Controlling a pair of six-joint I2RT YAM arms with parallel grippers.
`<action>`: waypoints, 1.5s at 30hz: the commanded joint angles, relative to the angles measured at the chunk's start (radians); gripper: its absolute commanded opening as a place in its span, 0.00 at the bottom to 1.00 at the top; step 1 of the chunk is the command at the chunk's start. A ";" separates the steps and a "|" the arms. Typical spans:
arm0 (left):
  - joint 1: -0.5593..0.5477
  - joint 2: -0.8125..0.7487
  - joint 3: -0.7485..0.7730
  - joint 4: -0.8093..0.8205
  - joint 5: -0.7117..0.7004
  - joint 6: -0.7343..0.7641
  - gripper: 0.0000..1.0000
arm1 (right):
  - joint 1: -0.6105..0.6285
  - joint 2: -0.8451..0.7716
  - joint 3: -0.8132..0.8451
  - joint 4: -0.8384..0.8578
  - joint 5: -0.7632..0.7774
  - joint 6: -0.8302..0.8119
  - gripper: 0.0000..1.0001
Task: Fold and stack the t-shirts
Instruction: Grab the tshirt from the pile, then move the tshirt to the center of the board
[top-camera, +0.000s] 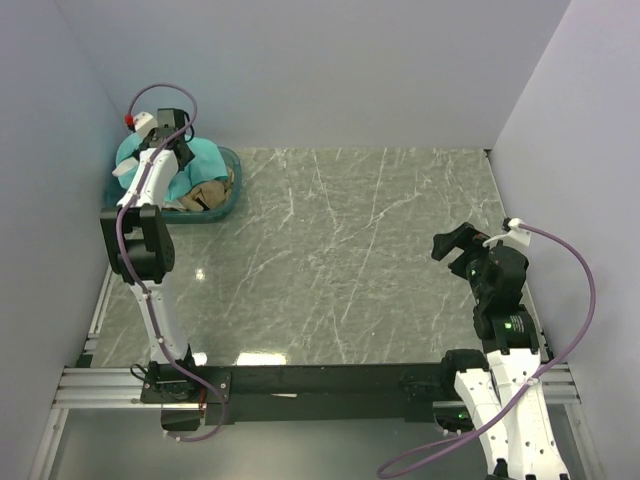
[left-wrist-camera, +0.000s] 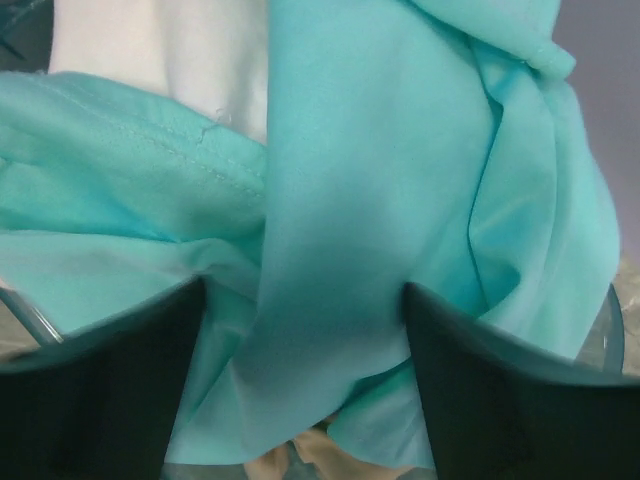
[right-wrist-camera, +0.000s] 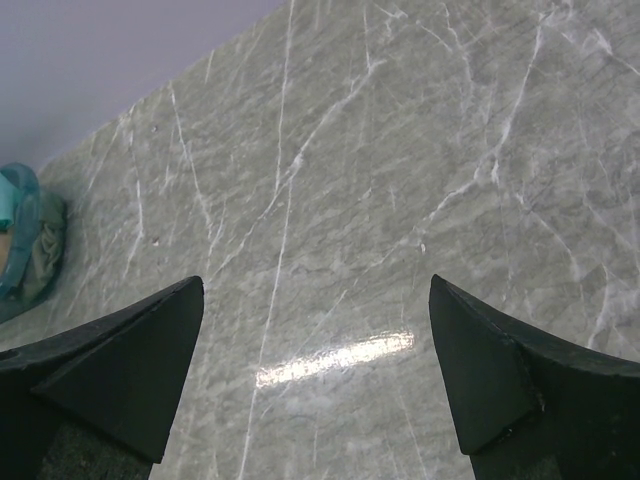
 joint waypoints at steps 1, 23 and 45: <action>0.005 -0.005 0.038 -0.053 -0.026 0.022 0.68 | -0.004 -0.007 0.000 0.037 0.022 -0.013 0.99; 0.002 -0.622 -0.018 0.216 0.173 0.155 0.01 | -0.004 -0.028 -0.006 0.034 -0.018 -0.015 0.98; -0.622 -0.904 -0.406 0.521 0.719 0.097 0.09 | -0.004 -0.116 -0.016 0.041 -0.067 -0.015 0.98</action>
